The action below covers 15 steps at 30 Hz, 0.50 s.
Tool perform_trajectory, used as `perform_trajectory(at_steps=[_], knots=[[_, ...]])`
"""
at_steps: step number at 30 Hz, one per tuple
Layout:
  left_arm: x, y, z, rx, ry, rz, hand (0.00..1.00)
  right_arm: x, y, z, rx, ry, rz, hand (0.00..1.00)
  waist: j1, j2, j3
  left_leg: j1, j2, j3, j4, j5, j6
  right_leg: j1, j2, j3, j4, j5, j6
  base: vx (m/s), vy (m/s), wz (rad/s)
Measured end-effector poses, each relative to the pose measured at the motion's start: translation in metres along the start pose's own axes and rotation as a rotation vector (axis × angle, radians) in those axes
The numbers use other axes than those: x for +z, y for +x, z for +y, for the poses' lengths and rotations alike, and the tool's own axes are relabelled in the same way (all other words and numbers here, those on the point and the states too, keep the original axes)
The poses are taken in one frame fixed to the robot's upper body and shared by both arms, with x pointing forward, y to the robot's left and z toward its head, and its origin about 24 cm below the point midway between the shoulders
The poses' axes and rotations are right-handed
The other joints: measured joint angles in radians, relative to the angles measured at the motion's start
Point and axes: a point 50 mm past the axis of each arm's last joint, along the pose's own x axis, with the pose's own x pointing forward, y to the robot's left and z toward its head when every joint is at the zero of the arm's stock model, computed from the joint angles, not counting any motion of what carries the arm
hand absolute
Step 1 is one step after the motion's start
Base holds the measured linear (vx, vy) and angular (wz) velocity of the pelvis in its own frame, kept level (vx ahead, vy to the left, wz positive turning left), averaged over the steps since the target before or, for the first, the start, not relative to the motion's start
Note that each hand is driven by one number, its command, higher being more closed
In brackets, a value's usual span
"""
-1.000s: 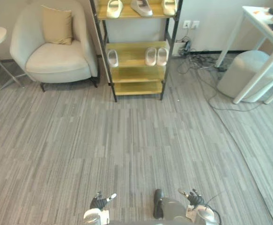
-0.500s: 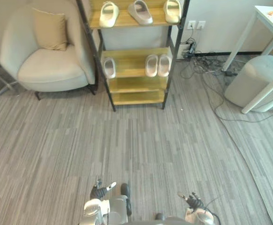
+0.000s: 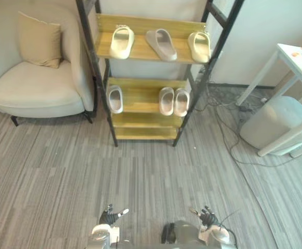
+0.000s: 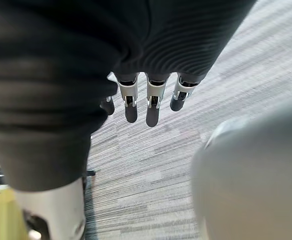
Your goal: Organize the slippers on the shoe rack
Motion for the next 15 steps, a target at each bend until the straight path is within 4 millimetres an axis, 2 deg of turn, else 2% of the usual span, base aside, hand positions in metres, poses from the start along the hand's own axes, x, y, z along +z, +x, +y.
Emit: perform_trajectory(at_steps=[1, 2, 3, 4, 5, 6, 7, 8, 9, 11, 12, 13, 14, 15], knots=[[-0.002, -0.001, -0.007, -0.013, -0.023, 0.006, 0.00, 0.001, 0.000, -0.004, -0.009, 0.005, -0.003, 0.00, -0.014, 0.015, -0.012, -0.025, 0.010, -0.019, 0.068, 0.011, -0.017, 0.015, -0.004, -0.018, 0.014, -0.071, -0.005, 0.48, -0.218, 0.34], [-0.003, -0.002, -0.014, -0.024, -0.050, 0.004, 0.00, 0.000, 0.000, -0.007, -0.018, 0.010, 0.001, 0.00, -0.015, 0.041, -0.007, -0.057, 0.033, -0.028, 0.157, 0.014, -0.022, 0.042, 0.012, -0.034, 0.016, -0.099, -0.013, 0.46, -0.242, 0.43], [-0.001, -0.002, -0.014, -0.024, -0.054, -0.002, 0.00, 0.000, 0.000, -0.008, -0.021, 0.010, 0.000, 0.00, -0.014, 0.048, -0.005, -0.086, 0.044, -0.031, 0.240, 0.020, -0.033, 0.060, 0.016, -0.042, 0.011, -0.114, -0.018, 0.30, -0.172, 0.19], [0.002, -0.002, -0.015, -0.024, -0.058, -0.011, 0.00, 0.001, 0.000, -0.009, -0.022, 0.008, -0.002, 0.00, -0.015, 0.051, -0.004, -0.138, 0.058, -0.027, 0.370, 0.048, -0.059, 0.086, 0.022, -0.045, -0.001, -0.131, -0.020, 0.32, -0.190, 0.18], [0.003, -0.002, -0.013, -0.016, -0.078, -0.018, 0.00, -0.002, -0.001, -0.010, -0.023, 0.003, 0.004, 0.00, -0.013, 0.045, 0.003, -0.229, 0.093, -0.021, 0.582, 0.139, -0.089, 0.143, 0.031, -0.044, -0.032, -0.152, -0.028, 0.32, -0.167, 0.14], [0.005, -0.002, -0.012, -0.013, -0.090, -0.025, 0.00, -0.003, -0.001, -0.010, -0.025, 0.001, 0.008, 0.00, -0.012, 0.045, 0.005, -0.271, 0.125, -0.002, 0.686, 0.129, -0.089, 0.179, 0.041, -0.045, -0.051, -0.163, -0.033, 0.38, -0.163, 0.09], [0.009, -0.002, -0.012, -0.014, -0.094, -0.043, 0.00, -0.007, -0.002, -0.011, -0.031, 0.007, 0.019, 0.00, -0.008, 0.041, 0.009, -0.327, 0.165, 0.052, 0.786, 0.077, -0.067, 0.247, 0.046, -0.049, -0.082, -0.174, -0.040, 0.27, -0.082, 0.01], [0.010, -0.002, -0.012, -0.015, -0.094, -0.048, 0.00, -0.008, -0.003, -0.010, -0.032, 0.009, 0.024, 0.00, -0.007, 0.038, 0.011, -0.340, 0.169, 0.066, 0.791, 0.064, -0.061, 0.267, 0.045, -0.049, -0.092, -0.175, -0.040, 0.36, -0.103, -0.04], [0.012, -0.002, -0.012, -0.021, -0.094, -0.060, 0.00, -0.011, -0.003, -0.009, -0.035, 0.016, 0.032, 0.00, -0.005, 0.032, 0.013, -0.378, 0.168, 0.105, 0.757, 0.025, -0.036, 0.319, 0.042, -0.042, -0.137, -0.177, -0.037, 0.27, -0.066, -0.15], [0.014, -0.002, -0.014, -0.035, -0.080, -0.068, 0.00, -0.012, -0.003, -0.008, -0.032, 0.017, 0.042, 0.00, -0.002, 0.025, 0.012, -0.427, 0.120, 0.121, 0.537, -0.004, -0.021, 0.360, 0.024, -0.024, -0.187, -0.176, -0.018, 0.29, 0.030, -0.25], [0.015, -0.002, -0.014, -0.036, -0.077, -0.074, 0.00, -0.012, -0.003, -0.008, -0.033, 0.020, 0.041, 0.00, 0.000, 0.021, 0.013, -0.445, 0.081, 0.108, 0.379, 0.001, -0.017, 0.374, 0.008, -0.011, -0.200, -0.180, -0.005, 0.29, 0.109, -0.22], [0.016, -0.001, -0.014, -0.037, -0.073, -0.076, 0.00, -0.011, -0.003, -0.007, -0.032, 0.019, 0.040, 0.00, 0.001, 0.019, 0.013, -0.451, 0.060, 0.096, 0.305, 0.012, -0.014, 0.383, -0.003, -0.007, -0.204, -0.181, 0.003, 0.32, 0.152, -0.23], [0.017, -0.001, -0.015, -0.044, -0.058, -0.079, 0.00, -0.013, -0.003, -0.008, -0.035, 0.018, 0.046, 0.00, 0.006, 0.016, 0.012, -0.455, 0.014, 0.067, 0.146, 0.079, -0.010, 0.398, -0.023, 0.007, -0.215, -0.191, 0.028, 0.27, 0.141, -0.17], [0.016, -0.001, -0.016, -0.047, -0.054, -0.078, 0.00, -0.014, -0.004, -0.009, -0.037, 0.016, 0.050, 0.00, 0.007, 0.019, 0.010, -0.452, 0.007, 0.054, 0.096, 0.110, -0.010, 0.402, -0.026, 0.013, -0.219, -0.194, 0.039, 0.39, 0.270, -0.34]])
